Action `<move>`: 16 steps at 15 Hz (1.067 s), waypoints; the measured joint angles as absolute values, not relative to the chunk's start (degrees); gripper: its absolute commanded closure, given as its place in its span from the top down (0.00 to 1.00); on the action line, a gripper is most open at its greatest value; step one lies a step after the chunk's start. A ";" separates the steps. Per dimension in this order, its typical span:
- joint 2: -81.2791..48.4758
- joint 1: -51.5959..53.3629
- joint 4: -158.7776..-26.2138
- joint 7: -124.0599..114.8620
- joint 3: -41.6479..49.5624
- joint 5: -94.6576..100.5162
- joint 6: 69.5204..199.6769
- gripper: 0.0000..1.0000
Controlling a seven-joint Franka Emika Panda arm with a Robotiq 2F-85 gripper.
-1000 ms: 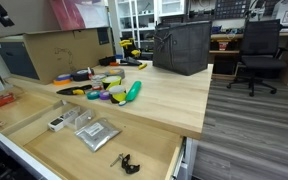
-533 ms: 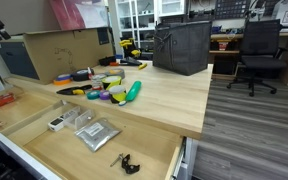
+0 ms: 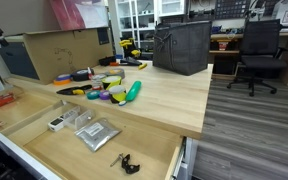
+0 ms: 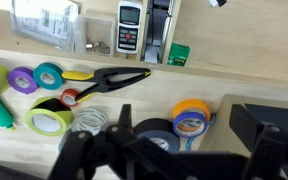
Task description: Put the tape and tape dispenser into the drawer
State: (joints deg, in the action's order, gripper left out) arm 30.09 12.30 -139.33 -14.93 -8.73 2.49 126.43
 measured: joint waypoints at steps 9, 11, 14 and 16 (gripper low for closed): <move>33.09 12.21 -142.37 -13.50 -8.22 -1.50 127.83 1.00; 33.31 12.21 -142.46 -13.50 -8.16 -1.91 127.83 1.00; 33.35 12.20 -142.48 -13.50 -8.14 -1.94 127.84 1.00; 33.35 12.20 -142.49 -13.50 -8.14 -1.94 127.84 1.00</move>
